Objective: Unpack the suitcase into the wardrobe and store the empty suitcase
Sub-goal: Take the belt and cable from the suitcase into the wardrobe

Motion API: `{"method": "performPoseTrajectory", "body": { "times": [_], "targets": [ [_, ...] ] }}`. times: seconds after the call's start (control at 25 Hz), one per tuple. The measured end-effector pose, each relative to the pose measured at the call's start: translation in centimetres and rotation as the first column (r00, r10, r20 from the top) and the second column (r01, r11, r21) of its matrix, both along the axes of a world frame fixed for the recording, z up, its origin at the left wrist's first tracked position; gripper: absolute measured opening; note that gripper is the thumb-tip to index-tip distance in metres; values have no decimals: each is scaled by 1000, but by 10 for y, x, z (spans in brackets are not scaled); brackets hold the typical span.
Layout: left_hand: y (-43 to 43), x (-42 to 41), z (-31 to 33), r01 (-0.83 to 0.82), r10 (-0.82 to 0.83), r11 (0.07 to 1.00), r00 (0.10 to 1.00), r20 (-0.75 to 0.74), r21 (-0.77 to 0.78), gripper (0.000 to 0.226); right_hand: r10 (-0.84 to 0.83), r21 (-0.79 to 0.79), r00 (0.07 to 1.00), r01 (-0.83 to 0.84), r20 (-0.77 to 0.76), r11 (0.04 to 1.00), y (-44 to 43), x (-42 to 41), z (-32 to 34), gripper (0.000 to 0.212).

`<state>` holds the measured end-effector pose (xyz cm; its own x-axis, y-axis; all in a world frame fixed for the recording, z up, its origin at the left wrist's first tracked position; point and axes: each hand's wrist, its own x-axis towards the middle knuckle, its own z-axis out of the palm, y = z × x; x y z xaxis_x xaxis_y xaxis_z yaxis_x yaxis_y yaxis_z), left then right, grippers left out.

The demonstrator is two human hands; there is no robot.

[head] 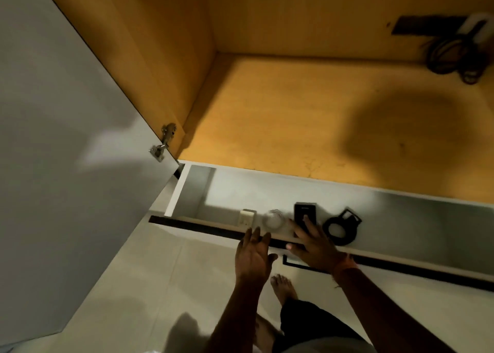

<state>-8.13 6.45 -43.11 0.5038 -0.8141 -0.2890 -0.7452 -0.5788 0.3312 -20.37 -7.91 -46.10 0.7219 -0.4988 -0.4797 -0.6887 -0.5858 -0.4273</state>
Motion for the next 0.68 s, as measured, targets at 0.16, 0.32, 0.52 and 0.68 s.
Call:
{"method": "performPoseTrajectory", "body": {
  "times": [0.16,0.32,0.52,0.68],
  "targets": [
    [-13,-11,17,128,-128,992,988,91,-1,80,-156,-183,988,149,-24,972,0,-34,34,99],
    [-33,-19,35,225,-231,973,947,224,52,96,-316,-348,948,305,27,886,-7,-67,50,109],
    [-60,-27,44,218,-323,925,881,346,310,136,-291,-442,956,245,-40,863,-21,-83,50,146],
    [-78,-27,42,242,-391,898,822,415,366,145,-178,-563,976,80,-122,823,-40,-79,47,157]
  ]
}}
